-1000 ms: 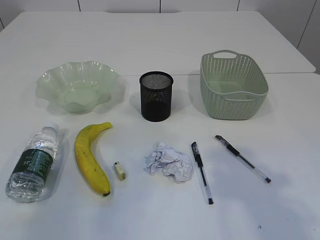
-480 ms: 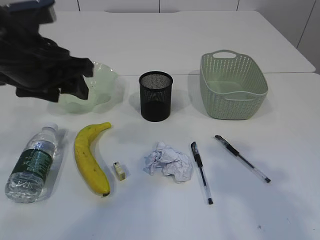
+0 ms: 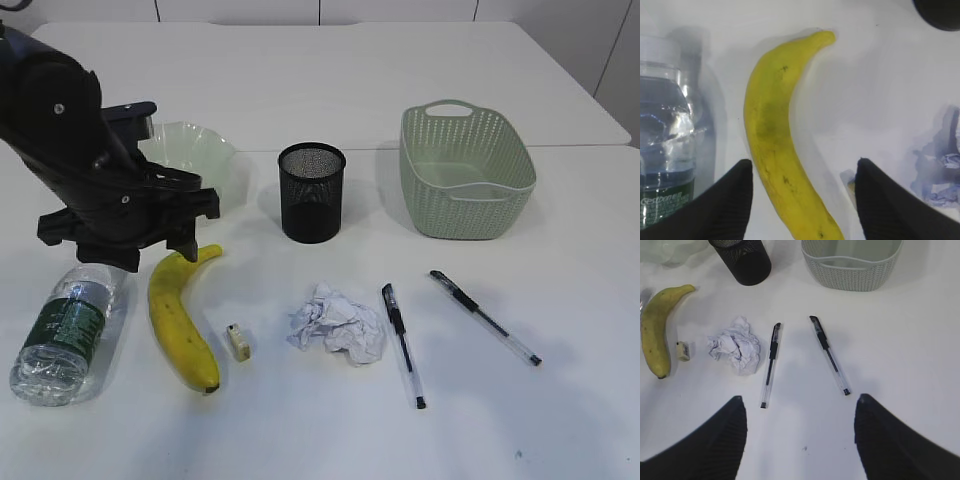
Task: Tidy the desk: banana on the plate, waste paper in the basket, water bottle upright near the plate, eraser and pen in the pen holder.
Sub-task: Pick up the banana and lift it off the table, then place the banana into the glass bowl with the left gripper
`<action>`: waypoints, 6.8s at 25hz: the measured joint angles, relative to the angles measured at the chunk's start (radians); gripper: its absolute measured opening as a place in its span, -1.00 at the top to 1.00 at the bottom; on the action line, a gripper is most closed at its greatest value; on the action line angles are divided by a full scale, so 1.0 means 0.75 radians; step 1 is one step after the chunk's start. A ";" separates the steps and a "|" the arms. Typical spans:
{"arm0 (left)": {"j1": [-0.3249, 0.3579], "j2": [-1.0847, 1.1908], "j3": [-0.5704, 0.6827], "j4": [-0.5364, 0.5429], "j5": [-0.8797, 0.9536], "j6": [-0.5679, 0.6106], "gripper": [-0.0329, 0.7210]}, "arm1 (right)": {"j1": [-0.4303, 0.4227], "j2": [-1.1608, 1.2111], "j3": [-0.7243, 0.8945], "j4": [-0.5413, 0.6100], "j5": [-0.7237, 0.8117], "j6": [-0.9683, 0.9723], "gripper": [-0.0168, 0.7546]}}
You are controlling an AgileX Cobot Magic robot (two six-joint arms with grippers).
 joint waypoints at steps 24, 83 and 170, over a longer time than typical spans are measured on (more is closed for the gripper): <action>0.000 0.198 -0.009 0.130 -0.075 -0.258 -0.31 | 0.000 0.000 0.000 0.000 0.070 0.000 -0.34; 0.073 0.071 -0.350 0.171 -0.170 -0.264 0.24 | 0.000 0.004 0.000 0.000 0.068 0.000 -0.34; 0.510 0.273 -0.848 -0.130 0.085 0.382 -0.22 | 0.000 0.103 0.000 0.132 0.012 0.000 -0.34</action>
